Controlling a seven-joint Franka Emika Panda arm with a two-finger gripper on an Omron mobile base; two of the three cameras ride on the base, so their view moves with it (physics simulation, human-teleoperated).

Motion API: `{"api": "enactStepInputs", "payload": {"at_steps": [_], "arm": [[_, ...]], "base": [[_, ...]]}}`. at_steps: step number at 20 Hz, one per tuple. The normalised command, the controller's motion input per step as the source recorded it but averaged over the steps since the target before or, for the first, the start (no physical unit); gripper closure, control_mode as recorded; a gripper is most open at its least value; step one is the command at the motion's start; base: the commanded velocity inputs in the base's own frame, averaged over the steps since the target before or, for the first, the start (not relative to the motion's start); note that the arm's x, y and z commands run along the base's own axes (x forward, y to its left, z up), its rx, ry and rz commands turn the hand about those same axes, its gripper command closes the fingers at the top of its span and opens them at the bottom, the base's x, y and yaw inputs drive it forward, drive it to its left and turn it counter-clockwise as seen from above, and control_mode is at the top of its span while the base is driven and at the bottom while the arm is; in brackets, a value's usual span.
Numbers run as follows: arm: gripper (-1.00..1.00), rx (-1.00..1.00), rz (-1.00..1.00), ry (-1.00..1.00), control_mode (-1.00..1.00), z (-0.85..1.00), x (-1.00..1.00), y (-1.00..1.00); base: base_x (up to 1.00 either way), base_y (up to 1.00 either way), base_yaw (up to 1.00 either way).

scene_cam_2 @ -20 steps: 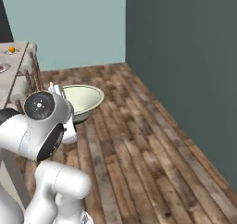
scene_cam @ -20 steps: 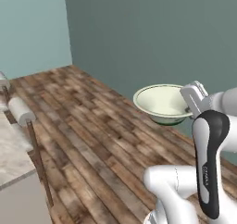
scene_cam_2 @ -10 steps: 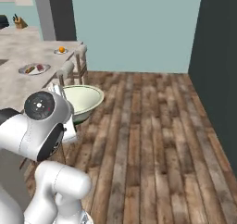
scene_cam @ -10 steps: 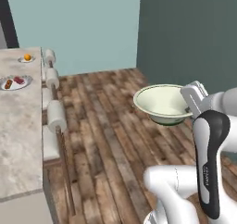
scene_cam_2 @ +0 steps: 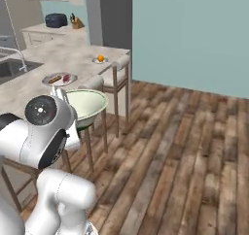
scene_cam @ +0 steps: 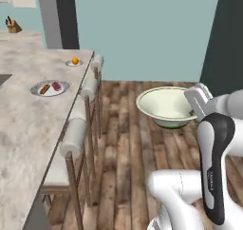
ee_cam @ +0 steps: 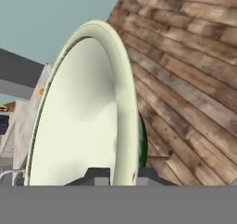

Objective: Take the smaller bowl and place it next to the appetizer plate on the dining counter , and place the larger bowl next to the plate with cooked food.

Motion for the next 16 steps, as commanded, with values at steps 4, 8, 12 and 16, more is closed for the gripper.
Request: {"api": "enactStepInputs", "payload": {"at_steps": [4, 8, 12, 16], "arm": [[1.00, 0.00, 0.00, 0.00, 1.00, 0.00, 0.00, 0.00], [1.00, 0.00, 0.00, 0.00, 1.00, 0.00, 0.00, 0.00], [1.00, 0.00, 0.00, 0.00, 1.00, 0.00, 0.00, 0.00], [1.00, 0.00, 0.00, 0.00, 1.00, 0.00, 0.00, 0.00]], "base": [[0.92, -0.59, 0.58], [0.90, -0.60, 0.57], [0.72, -0.69, 0.54], [0.62, -0.74, 0.51]]}}
